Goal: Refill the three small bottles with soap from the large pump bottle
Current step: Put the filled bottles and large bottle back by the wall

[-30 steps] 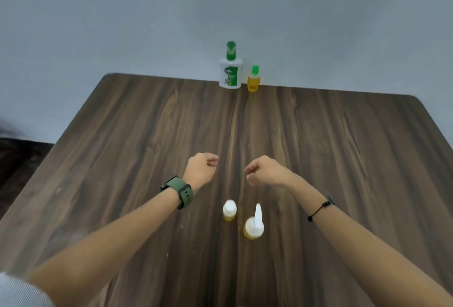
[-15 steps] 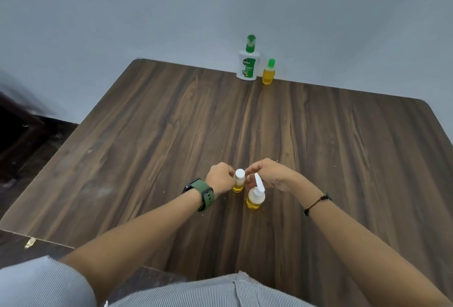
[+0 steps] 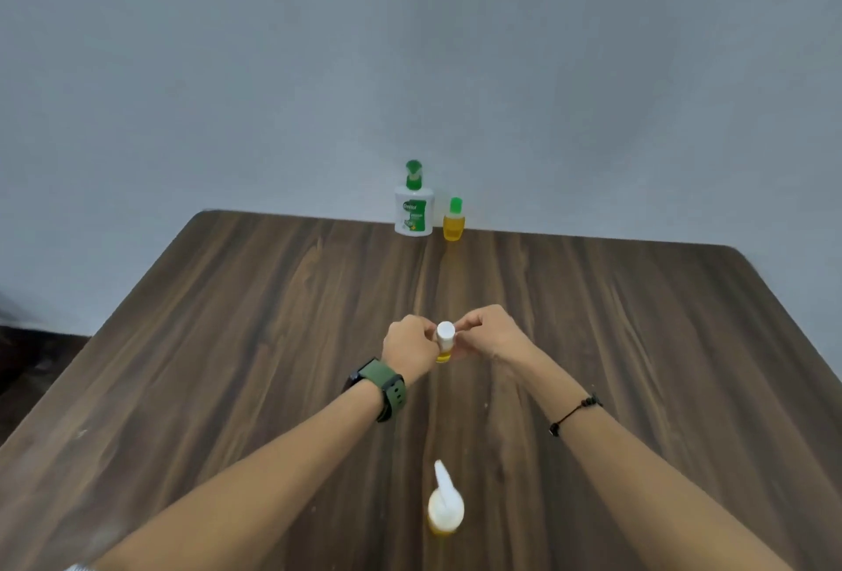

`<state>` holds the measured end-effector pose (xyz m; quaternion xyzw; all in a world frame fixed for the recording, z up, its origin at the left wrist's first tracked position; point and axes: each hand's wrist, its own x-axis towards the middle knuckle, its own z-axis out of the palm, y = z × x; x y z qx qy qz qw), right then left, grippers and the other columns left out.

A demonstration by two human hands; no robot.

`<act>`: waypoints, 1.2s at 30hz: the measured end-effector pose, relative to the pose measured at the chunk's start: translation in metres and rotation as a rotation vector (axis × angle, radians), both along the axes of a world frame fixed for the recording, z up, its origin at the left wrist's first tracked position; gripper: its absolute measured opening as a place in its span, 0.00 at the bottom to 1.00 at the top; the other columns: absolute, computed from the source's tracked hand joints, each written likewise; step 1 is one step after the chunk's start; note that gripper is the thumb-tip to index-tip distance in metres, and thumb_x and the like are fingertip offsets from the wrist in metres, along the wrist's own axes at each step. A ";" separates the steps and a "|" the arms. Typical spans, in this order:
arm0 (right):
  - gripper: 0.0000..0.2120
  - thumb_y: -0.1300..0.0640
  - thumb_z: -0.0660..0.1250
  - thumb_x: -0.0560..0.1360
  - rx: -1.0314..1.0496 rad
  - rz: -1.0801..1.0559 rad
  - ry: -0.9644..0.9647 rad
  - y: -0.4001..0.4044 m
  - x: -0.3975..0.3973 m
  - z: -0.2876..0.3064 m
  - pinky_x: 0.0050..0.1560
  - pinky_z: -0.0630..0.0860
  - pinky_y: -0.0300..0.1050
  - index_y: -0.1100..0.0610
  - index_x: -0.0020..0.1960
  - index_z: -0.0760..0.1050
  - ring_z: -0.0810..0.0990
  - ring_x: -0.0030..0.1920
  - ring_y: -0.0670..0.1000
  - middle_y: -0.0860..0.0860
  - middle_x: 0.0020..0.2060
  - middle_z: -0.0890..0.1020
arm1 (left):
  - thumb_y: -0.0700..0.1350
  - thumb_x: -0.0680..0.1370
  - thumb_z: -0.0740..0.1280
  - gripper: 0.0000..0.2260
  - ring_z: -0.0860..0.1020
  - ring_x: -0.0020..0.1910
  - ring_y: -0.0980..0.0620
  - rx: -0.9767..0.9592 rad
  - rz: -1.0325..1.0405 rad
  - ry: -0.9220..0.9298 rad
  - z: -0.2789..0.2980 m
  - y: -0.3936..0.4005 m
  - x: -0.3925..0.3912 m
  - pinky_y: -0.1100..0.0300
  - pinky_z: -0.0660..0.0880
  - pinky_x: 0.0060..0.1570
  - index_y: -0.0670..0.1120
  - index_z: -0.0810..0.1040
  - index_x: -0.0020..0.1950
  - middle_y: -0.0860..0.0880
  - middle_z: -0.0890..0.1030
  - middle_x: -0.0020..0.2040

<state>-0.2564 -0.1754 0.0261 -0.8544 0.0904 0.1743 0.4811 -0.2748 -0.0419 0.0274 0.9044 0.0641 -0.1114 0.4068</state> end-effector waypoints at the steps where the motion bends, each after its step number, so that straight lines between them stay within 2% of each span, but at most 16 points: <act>1: 0.06 0.63 0.68 0.72 -0.016 -0.019 -0.033 -0.006 0.016 0.006 0.45 0.80 0.42 0.59 0.45 0.84 0.82 0.45 0.50 0.54 0.42 0.85 | 0.42 0.74 0.67 0.09 0.80 0.48 0.46 -0.020 0.000 -0.015 0.005 -0.007 0.019 0.59 0.76 0.44 0.44 0.82 0.52 0.44 0.82 0.49; 5: 0.06 0.63 0.68 0.72 0.020 -0.120 -0.111 -0.030 0.082 0.024 0.41 0.79 0.38 0.60 0.47 0.83 0.82 0.41 0.49 0.54 0.42 0.83 | 0.42 0.75 0.65 0.08 0.79 0.50 0.45 -0.077 0.021 -0.084 0.015 -0.038 0.098 0.55 0.77 0.50 0.44 0.81 0.52 0.44 0.82 0.50; 8: 0.08 0.63 0.67 0.73 0.020 -0.200 -0.164 -0.047 0.134 0.019 0.37 0.74 0.34 0.60 0.50 0.82 0.79 0.39 0.47 0.54 0.42 0.83 | 0.42 0.76 0.64 0.08 0.79 0.50 0.45 -0.100 0.045 -0.117 0.009 -0.062 0.155 0.53 0.77 0.51 0.44 0.81 0.51 0.43 0.83 0.50; 10: 0.09 0.63 0.66 0.73 0.018 -0.249 -0.189 -0.056 0.168 0.006 0.36 0.72 0.33 0.61 0.51 0.82 0.79 0.41 0.47 0.53 0.43 0.82 | 0.42 0.76 0.64 0.09 0.79 0.50 0.44 -0.112 0.053 -0.117 0.000 -0.076 0.188 0.53 0.77 0.50 0.43 0.81 0.51 0.43 0.82 0.49; 12: 0.09 0.64 0.66 0.72 0.044 -0.289 -0.193 -0.064 0.200 -0.009 0.42 0.78 0.38 0.61 0.51 0.82 0.81 0.45 0.50 0.53 0.45 0.83 | 0.40 0.76 0.62 0.10 0.79 0.52 0.43 -0.132 0.029 -0.108 -0.013 -0.086 0.219 0.54 0.76 0.50 0.42 0.80 0.53 0.42 0.82 0.51; 14: 0.08 0.65 0.67 0.72 0.084 -0.322 -0.191 -0.070 0.228 -0.025 0.50 0.81 0.47 0.61 0.49 0.82 0.83 0.46 0.53 0.56 0.46 0.84 | 0.37 0.75 0.61 0.10 0.78 0.52 0.43 -0.143 -0.013 -0.091 -0.023 -0.092 0.244 0.57 0.73 0.47 0.40 0.79 0.53 0.42 0.81 0.52; 17: 0.08 0.67 0.67 0.72 0.136 -0.353 -0.174 -0.075 0.259 -0.046 0.51 0.81 0.51 0.63 0.49 0.82 0.84 0.47 0.56 0.59 0.47 0.84 | 0.34 0.74 0.61 0.09 0.78 0.51 0.42 -0.172 -0.052 -0.067 -0.041 -0.097 0.273 0.56 0.73 0.45 0.38 0.78 0.51 0.39 0.81 0.50; 20: 0.07 0.69 0.66 0.72 0.198 -0.377 -0.157 -0.076 0.276 -0.065 0.50 0.81 0.51 0.65 0.49 0.80 0.83 0.47 0.58 0.62 0.49 0.82 | 0.31 0.73 0.58 0.14 0.78 0.53 0.41 -0.206 -0.091 -0.033 -0.055 -0.098 0.286 0.49 0.76 0.54 0.38 0.77 0.55 0.39 0.81 0.52; 24: 0.09 0.68 0.65 0.74 0.256 -0.373 -0.168 -0.077 0.285 -0.076 0.40 0.82 0.39 0.67 0.53 0.79 0.82 0.44 0.53 0.59 0.48 0.81 | 0.31 0.73 0.57 0.16 0.77 0.55 0.40 -0.194 -0.140 -0.041 -0.063 -0.099 0.294 0.45 0.74 0.57 0.38 0.76 0.57 0.38 0.80 0.54; 26: 0.09 0.67 0.66 0.74 0.264 -0.373 -0.176 -0.078 0.287 -0.076 0.38 0.81 0.36 0.66 0.54 0.78 0.82 0.42 0.51 0.59 0.48 0.81 | 0.31 0.73 0.57 0.15 0.77 0.55 0.41 -0.200 -0.137 -0.038 -0.064 -0.099 0.296 0.45 0.74 0.57 0.38 0.76 0.57 0.39 0.80 0.53; 30: 0.10 0.66 0.66 0.74 0.267 -0.376 -0.137 -0.078 0.284 -0.075 0.39 0.82 0.37 0.64 0.56 0.77 0.82 0.44 0.52 0.60 0.52 0.81 | 0.31 0.74 0.56 0.14 0.76 0.54 0.42 -0.206 -0.127 -0.038 -0.060 -0.099 0.288 0.49 0.74 0.57 0.38 0.75 0.57 0.39 0.79 0.53; 33: 0.18 0.67 0.67 0.73 0.236 -0.442 -0.083 -0.076 0.275 -0.068 0.40 0.80 0.38 0.65 0.63 0.72 0.82 0.49 0.56 0.59 0.60 0.76 | 0.31 0.74 0.56 0.12 0.75 0.55 0.41 -0.202 -0.119 -0.038 -0.052 -0.098 0.277 0.52 0.72 0.54 0.37 0.74 0.54 0.37 0.78 0.53; 36: 0.22 0.66 0.65 0.74 0.215 -0.489 -0.076 -0.077 0.254 -0.057 0.47 0.80 0.41 0.63 0.67 0.68 0.83 0.47 0.55 0.57 0.60 0.74 | 0.32 0.76 0.55 0.12 0.71 0.63 0.41 -0.213 -0.120 0.015 -0.042 -0.091 0.261 0.57 0.67 0.57 0.47 0.71 0.49 0.40 0.75 0.58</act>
